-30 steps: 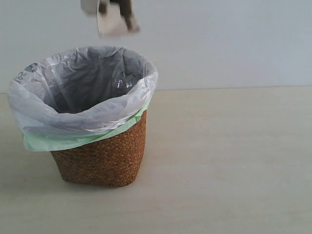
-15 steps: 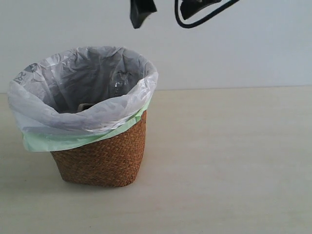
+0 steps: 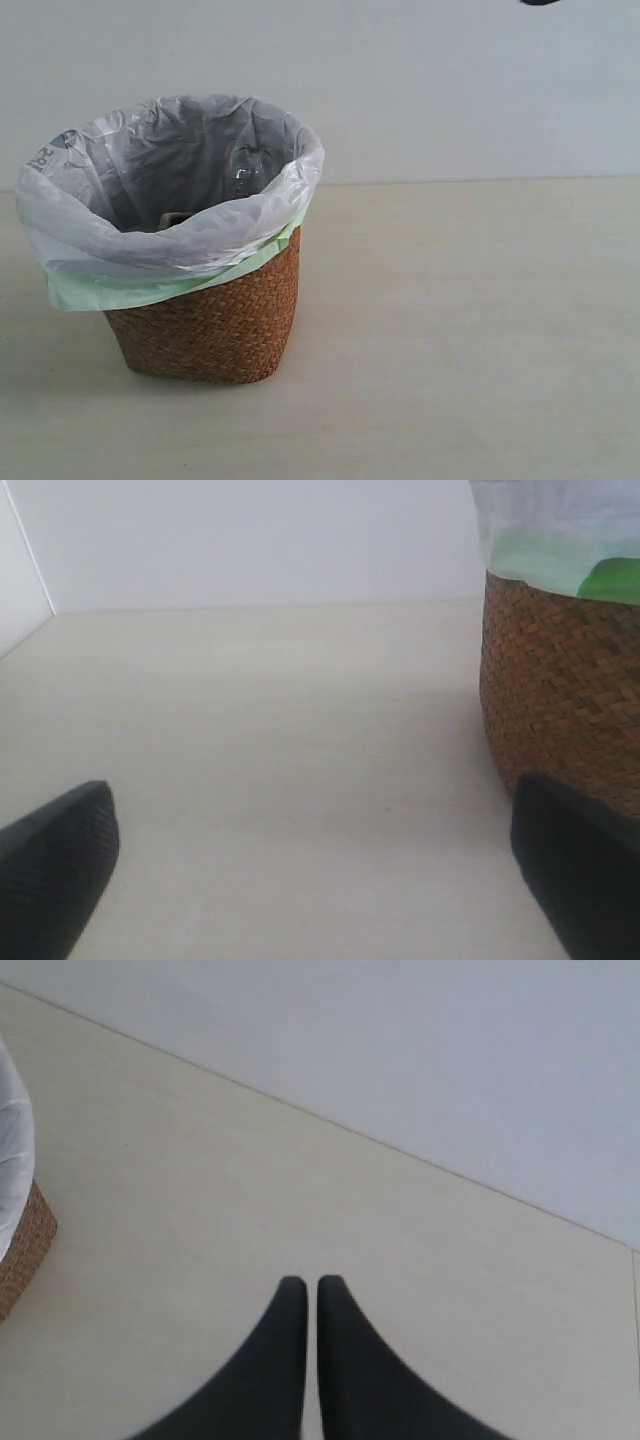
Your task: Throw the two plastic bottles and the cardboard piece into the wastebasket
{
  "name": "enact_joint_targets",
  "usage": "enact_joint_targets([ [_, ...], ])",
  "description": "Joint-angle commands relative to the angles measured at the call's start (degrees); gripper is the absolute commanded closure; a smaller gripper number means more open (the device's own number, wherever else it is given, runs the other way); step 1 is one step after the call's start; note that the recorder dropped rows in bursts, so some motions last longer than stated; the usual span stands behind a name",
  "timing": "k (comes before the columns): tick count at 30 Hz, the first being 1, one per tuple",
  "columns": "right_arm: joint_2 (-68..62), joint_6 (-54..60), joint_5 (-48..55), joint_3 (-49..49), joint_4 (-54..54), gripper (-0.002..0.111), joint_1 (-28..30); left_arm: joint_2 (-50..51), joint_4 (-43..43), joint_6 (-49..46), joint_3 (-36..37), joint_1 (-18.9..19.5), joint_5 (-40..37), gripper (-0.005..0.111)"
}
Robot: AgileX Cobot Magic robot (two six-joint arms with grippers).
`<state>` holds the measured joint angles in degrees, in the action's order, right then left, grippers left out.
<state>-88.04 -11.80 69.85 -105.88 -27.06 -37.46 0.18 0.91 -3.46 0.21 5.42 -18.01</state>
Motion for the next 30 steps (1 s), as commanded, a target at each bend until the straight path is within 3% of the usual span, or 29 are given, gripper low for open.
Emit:
enact_joint_targets([
  [1, 10.91, -1.65, 0.11, 7.96, -0.57, 0.108, 0.33, -0.18, 0.12, 0.50, -0.21, -0.29, 0.42, -0.001],
  [17, 57.82, -4.68, -14.17, 39.84, 6.30, 0.108, 0.33, -0.18, 0.12, 0.50, -0.21, -0.29, 0.42, -0.001],
  [23, 69.92, -4.78, -8.26, 47.22, 10.28, 0.108, 0.33, -0.18, 0.12, 0.50, -0.21, -0.29, 0.42, -0.001],
  [30, 78.20, -4.78, 0.07, 47.57, 14.19, 0.108, 0.33, -0.18, 0.12, 0.50, -0.21, -0.29, 0.42, -0.001],
])
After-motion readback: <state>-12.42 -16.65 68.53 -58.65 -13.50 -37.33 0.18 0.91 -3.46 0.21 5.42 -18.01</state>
